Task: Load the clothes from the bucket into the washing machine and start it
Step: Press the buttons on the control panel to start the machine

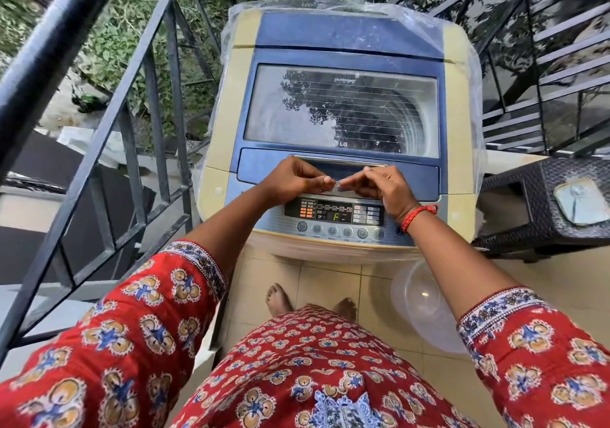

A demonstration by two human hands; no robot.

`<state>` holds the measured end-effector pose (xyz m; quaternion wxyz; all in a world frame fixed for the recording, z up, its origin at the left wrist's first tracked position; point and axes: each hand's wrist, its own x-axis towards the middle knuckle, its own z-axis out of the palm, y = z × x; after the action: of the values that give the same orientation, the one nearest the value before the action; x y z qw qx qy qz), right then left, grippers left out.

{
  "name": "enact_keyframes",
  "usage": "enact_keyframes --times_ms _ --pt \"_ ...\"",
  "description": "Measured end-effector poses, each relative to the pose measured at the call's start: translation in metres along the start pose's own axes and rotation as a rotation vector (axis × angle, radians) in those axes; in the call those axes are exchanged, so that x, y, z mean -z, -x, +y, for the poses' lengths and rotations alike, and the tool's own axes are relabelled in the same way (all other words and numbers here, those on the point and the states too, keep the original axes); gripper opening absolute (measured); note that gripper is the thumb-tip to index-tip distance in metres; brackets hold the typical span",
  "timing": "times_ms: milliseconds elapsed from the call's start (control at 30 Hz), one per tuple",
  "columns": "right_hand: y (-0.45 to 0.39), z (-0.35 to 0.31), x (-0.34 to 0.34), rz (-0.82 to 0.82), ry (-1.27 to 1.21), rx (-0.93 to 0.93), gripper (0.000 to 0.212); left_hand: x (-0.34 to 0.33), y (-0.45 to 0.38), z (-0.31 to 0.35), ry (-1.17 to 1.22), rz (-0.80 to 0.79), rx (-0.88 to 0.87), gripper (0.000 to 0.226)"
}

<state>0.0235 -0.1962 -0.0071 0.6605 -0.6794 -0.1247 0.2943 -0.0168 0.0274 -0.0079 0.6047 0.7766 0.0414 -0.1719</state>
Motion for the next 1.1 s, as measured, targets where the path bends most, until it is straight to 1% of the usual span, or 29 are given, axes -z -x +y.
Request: enact_keyframes --times_ms 233,533,633,800,1100 --pt "-0.0007 0.0 -0.0003 0.002 0.004 -0.002 0.045 0.0008 -0.0013 -0.0028 -0.008 0.0 -0.002 0.026" --pt "-0.0008 -0.0007 -0.0002 0.009 -0.004 -0.002 0.042 0.0008 -0.0025 -0.0075 0.02 -0.007 0.012 0.023" --pt "-0.0009 -0.0007 -0.0003 0.012 0.005 -0.001 0.042 0.0007 -0.0021 -0.0072 0.016 0.0 0.018 0.028" --pt "-0.0006 -0.0012 -0.0005 0.017 0.023 0.005 0.042 0.0006 -0.0015 -0.0049 0.0 0.004 0.008 0.022" --pt "-0.0019 0.0002 -0.001 0.018 0.03 0.006 0.046 -0.0001 -0.0017 -0.0049 0.007 0.005 0.01 0.022"
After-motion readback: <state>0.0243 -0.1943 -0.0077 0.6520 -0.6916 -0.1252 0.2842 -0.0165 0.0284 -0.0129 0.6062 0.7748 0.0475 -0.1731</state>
